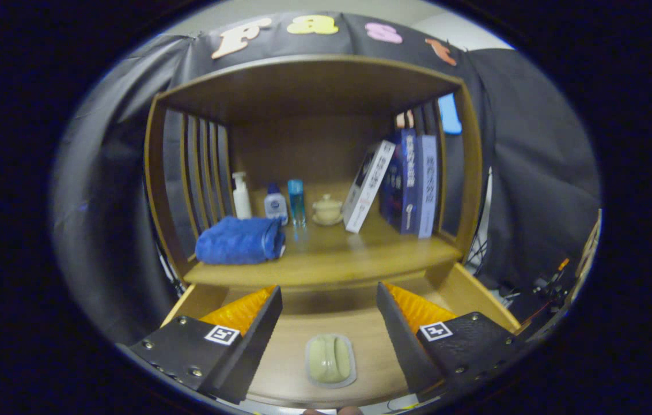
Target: Pull open the drawer, take out the items inside it, and place them on the countertop above the cabinet.
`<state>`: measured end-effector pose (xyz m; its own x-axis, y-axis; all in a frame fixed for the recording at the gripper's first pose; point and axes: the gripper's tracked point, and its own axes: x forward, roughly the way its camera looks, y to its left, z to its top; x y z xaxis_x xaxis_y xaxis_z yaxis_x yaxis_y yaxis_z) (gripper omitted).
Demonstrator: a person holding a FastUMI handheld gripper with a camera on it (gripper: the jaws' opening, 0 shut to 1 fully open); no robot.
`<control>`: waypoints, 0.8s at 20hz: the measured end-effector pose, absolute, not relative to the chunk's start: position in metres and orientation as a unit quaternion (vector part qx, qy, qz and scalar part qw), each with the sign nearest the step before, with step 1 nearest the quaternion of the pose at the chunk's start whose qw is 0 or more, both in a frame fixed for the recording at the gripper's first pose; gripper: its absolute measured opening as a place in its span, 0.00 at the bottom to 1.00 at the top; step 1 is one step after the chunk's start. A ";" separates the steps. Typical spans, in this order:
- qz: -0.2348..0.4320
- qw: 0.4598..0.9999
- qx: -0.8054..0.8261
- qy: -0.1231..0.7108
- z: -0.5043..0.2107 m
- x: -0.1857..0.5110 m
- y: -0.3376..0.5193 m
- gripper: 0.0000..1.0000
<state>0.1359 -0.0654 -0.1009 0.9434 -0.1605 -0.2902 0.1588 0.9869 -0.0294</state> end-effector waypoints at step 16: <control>-0.096 0.922 -0.013 0.375 -0.224 0.131 -0.081 0.72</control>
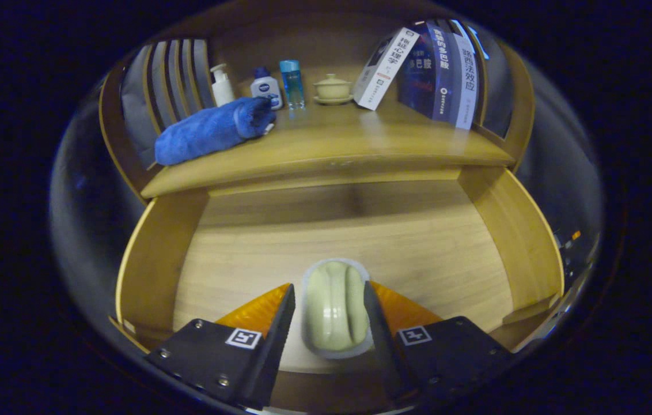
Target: Pull open the drawer, take out the items inside it, and place them on the countertop above the cabinet.
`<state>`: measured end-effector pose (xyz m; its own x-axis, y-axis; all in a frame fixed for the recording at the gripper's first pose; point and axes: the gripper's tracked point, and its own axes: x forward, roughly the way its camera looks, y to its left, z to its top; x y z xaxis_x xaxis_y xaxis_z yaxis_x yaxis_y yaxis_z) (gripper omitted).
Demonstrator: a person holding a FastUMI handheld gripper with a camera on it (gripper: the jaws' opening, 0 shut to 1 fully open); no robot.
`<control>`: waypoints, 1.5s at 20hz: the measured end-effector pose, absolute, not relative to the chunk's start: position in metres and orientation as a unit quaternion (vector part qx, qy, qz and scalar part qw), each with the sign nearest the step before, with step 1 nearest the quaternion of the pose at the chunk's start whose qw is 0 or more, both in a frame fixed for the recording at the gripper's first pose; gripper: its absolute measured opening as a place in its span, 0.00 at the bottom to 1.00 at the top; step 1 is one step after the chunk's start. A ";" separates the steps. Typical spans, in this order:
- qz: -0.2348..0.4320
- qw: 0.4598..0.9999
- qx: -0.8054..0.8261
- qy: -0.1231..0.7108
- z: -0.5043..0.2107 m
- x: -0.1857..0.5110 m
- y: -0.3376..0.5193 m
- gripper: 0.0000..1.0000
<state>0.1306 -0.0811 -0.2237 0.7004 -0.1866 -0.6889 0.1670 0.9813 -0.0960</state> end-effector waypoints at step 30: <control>-0.031 0.971 -0.031 0.237 -0.129 0.126 -0.061 0.13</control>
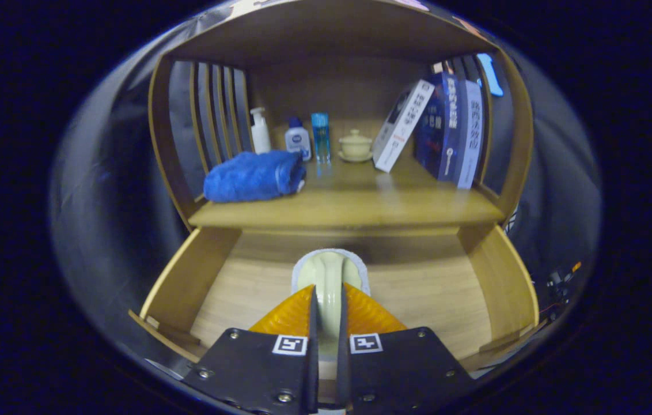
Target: Pull open the drawer, take out the items inside it, and place them on the countertop above the cabinet.
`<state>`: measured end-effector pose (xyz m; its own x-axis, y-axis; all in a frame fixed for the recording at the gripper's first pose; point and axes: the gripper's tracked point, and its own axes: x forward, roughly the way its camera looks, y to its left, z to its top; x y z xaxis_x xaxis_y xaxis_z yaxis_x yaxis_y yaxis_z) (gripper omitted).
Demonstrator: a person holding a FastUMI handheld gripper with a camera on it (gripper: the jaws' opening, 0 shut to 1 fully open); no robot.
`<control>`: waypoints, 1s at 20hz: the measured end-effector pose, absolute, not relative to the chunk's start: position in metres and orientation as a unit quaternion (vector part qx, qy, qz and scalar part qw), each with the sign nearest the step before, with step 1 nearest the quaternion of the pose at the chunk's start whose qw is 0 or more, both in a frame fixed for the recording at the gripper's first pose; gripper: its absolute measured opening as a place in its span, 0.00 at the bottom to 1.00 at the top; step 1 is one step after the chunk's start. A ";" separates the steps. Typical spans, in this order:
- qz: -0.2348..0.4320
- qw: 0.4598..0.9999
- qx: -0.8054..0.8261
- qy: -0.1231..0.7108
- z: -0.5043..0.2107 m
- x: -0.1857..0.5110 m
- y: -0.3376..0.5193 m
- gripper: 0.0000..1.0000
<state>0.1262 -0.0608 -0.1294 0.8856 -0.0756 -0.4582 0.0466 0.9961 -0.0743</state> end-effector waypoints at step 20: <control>-0.056 0.998 0.010 0.015 0.056 0.137 -0.061 0.12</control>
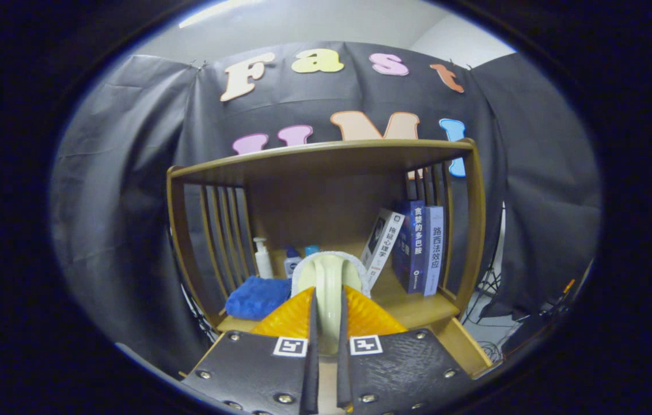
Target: Pull open the drawer, take out the items inside it, and place them on the countertop above the cabinet.
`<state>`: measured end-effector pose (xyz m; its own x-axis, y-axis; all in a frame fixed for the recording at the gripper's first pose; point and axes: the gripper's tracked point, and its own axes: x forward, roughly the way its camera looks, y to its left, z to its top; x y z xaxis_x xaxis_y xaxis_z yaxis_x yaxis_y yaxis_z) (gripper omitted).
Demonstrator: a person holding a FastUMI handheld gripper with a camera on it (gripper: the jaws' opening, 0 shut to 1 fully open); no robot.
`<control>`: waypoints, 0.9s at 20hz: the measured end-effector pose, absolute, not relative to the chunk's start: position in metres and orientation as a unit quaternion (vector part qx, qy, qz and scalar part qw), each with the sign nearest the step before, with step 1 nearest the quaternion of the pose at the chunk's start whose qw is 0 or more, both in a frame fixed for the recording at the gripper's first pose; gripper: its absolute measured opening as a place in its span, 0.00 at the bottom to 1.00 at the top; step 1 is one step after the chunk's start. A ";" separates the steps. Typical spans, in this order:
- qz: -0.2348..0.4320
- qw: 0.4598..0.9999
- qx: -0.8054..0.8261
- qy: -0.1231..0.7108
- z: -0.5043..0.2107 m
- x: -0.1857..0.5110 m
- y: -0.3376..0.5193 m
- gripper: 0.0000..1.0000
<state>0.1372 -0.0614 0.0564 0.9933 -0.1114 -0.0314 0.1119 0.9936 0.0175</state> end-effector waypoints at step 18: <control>-0.088 0.982 -0.037 0.161 -0.046 0.314 -0.080 0.13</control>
<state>0.3138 -0.0805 -0.0463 0.9324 -0.1850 -0.3104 0.1611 0.9817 -0.1011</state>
